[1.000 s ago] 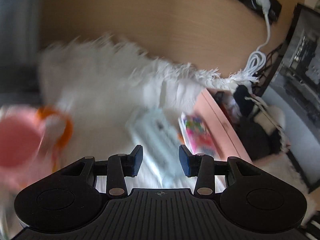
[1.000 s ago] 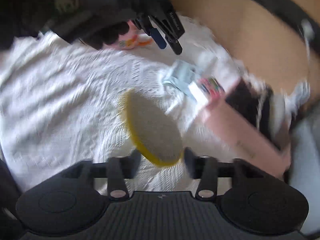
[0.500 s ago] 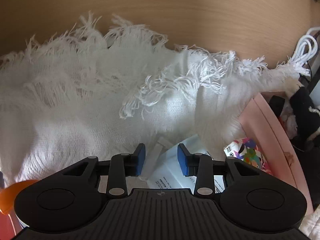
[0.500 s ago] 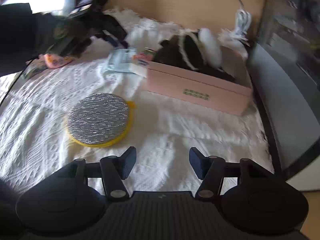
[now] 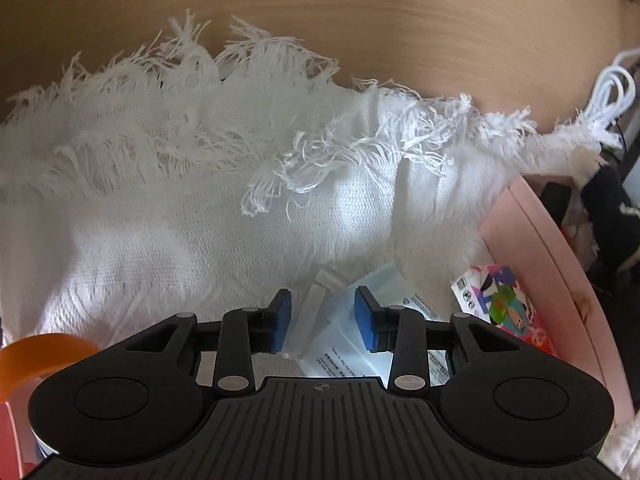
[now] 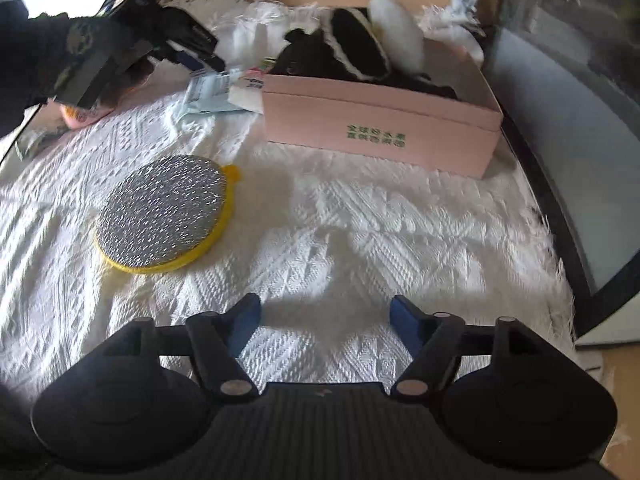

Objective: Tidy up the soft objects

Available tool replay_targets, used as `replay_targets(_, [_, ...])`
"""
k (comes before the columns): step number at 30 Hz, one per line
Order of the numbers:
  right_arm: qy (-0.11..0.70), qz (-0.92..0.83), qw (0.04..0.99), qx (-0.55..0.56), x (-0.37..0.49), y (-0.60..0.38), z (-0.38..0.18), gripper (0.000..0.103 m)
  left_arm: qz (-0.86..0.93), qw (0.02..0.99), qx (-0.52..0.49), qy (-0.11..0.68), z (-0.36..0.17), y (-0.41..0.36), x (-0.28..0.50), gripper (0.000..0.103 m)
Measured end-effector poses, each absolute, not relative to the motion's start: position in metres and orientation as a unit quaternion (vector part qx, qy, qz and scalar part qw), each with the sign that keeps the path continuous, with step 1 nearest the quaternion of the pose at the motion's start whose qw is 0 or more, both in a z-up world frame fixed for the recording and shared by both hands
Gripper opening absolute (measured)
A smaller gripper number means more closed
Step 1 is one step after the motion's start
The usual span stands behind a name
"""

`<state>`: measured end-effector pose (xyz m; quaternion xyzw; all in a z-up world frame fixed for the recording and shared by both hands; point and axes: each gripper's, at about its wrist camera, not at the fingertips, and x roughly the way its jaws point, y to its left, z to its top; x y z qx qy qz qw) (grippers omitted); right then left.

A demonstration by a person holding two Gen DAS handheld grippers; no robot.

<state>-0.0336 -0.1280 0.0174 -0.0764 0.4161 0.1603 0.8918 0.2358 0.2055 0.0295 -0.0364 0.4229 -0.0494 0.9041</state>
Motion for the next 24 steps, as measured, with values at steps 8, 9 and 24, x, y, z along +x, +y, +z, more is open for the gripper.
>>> replay_targets(8, [0.404, 0.158, 0.898, -0.075, -0.037, -0.127, 0.013, 0.081, -0.031, 0.91, -0.064, 0.408, 0.029, 0.214, 0.231, 0.019])
replay_targets(9, [0.404, 0.159, 0.898, -0.074, -0.037, -0.127, 0.013, 0.081, -0.034, 0.912, -0.063, 0.403, 0.03, 0.216, 0.225, 0.016])
replay_targets(24, [0.392, 0.174, 0.9, -0.078, -0.034, -0.116, 0.003, 0.103, -0.061, 0.936, -0.108, 0.33, 0.075, 0.236, 0.05, 0.008])
